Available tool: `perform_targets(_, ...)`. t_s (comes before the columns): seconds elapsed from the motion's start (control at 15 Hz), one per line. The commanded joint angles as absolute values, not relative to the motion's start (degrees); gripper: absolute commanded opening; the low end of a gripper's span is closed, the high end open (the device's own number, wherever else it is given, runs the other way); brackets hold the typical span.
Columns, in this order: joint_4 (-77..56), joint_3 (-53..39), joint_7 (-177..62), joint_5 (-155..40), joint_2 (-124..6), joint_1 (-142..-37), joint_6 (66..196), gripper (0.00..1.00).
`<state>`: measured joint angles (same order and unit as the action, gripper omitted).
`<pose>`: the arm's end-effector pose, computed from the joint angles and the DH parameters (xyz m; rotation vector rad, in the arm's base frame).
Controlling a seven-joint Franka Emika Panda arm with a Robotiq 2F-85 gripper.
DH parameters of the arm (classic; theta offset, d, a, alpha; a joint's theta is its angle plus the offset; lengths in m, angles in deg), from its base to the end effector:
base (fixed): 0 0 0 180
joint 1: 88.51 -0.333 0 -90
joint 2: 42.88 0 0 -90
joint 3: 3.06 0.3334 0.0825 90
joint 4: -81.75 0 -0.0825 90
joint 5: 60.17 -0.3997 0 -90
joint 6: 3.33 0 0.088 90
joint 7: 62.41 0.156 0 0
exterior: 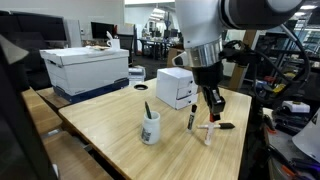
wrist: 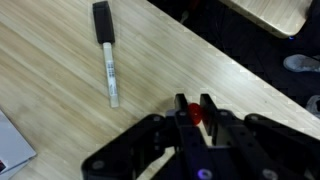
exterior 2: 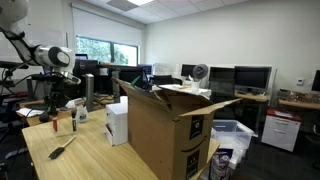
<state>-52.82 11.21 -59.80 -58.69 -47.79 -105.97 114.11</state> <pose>0.3887 0.2394 0.2314 2.8765 0.7772 -0.5505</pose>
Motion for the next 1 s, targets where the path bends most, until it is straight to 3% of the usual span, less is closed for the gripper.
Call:
perform_targets(0.0, -53.60, 11.63, -62.30, -60.49, -48.08, -104.99, 115.32, 0.08)
perform_targets(0.93, -54.30, 11.71, -62.91, -62.42, -48.55, -104.86, 119.41, 0.08)
